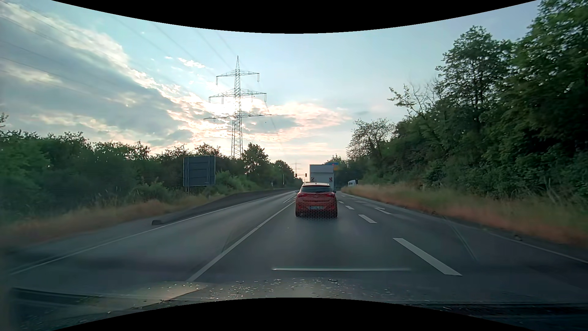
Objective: Follow the waypoints while adhering to traffic rules and regulations
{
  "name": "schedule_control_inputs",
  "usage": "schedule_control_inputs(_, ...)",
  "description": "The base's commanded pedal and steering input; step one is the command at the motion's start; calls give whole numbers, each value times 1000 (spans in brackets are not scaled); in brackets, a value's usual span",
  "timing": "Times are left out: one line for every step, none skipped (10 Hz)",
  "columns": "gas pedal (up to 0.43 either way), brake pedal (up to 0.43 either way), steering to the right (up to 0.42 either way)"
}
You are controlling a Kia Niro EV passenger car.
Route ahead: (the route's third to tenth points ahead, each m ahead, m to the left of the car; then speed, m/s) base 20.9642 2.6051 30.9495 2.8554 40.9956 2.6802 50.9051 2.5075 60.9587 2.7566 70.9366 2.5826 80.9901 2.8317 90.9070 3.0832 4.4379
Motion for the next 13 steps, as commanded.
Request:
schedule_control_inputs(150, 0, -3)
schedule_control_inputs(150, 0, -3)
schedule_control_inputs(150, 0, -3)
schedule_control_inputs(150, 0, -3)
schedule_control_inputs(157, 0, -3)
schedule_control_inputs(157, 0, -3)
schedule_control_inputs(157, 0, -2)
schedule_control_inputs(157, 0, -2)
schedule_control_inputs(157, 0, -1)
schedule_control_inputs(157, 0, -1)
schedule_control_inputs(157, 0, -1)
schedule_control_inputs(157, 0, -1)
schedule_control_inputs(157, 0, -1)
